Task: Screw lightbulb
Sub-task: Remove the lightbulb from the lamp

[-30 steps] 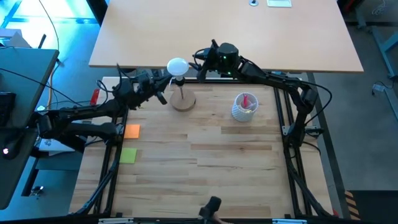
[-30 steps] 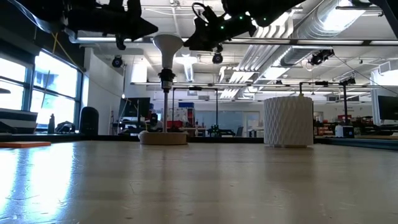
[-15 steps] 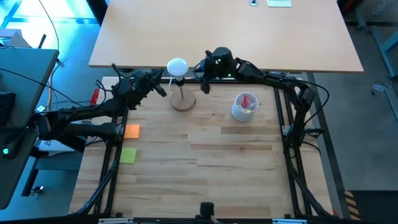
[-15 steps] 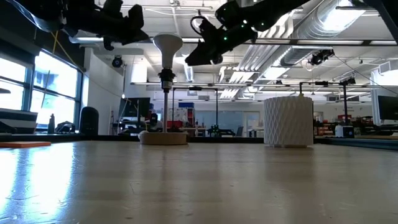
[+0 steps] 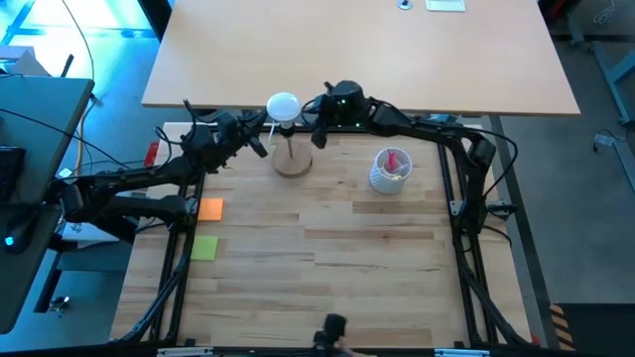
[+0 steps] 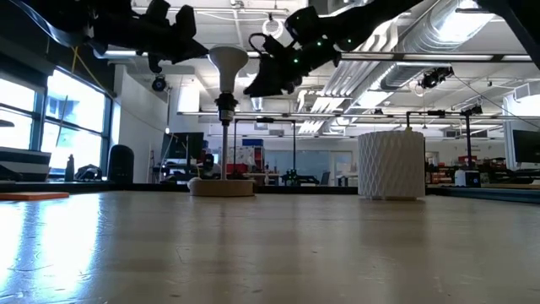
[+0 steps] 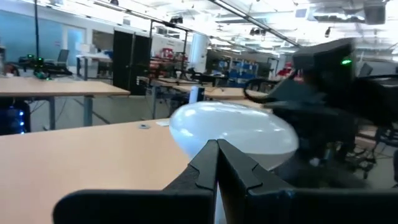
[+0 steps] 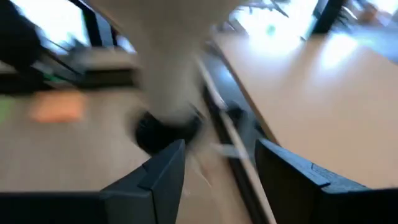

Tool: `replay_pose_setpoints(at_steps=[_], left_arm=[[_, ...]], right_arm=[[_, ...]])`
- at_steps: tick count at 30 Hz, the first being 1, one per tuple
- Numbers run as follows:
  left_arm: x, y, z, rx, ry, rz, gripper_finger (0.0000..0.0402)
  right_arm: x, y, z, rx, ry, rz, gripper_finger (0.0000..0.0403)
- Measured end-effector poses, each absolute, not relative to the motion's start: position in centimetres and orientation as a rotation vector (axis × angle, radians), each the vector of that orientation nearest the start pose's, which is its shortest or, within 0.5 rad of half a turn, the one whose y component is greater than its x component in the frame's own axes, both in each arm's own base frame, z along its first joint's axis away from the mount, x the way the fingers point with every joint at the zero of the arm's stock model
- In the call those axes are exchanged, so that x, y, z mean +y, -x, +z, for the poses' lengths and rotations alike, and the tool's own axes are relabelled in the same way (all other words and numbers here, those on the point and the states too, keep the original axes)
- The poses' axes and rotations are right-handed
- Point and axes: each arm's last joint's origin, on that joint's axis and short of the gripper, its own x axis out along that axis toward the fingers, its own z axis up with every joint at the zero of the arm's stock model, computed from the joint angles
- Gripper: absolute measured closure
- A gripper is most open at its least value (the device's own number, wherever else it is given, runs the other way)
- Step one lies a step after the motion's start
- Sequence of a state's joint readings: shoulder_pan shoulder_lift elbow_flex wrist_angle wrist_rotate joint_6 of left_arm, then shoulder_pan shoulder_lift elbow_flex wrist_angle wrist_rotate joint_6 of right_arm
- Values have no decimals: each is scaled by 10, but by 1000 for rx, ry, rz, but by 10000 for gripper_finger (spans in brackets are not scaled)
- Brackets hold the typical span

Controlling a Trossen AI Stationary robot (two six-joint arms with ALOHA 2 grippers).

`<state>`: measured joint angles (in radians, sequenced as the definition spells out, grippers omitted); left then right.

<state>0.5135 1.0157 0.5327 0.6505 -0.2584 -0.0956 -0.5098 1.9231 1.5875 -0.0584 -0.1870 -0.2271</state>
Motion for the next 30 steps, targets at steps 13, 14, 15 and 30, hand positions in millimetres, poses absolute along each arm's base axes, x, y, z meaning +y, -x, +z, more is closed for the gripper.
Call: replay_pose_setpoints(at_steps=[13,14,15,30], left_arm=[[117,-185,285,-209,37,819,402],[118,-184,285,-213,45,824,402],[119,-183,285,-217,52,822,401],[112,-199,280,-241,112,609,402]], right_arm=[[-194,-365,353,308,112,-322,294],[-195,-366,353,294,105,-302,304],[-196,-368,352,280,100,-290,315],[-218,-383,335,185,79,-347,379]])
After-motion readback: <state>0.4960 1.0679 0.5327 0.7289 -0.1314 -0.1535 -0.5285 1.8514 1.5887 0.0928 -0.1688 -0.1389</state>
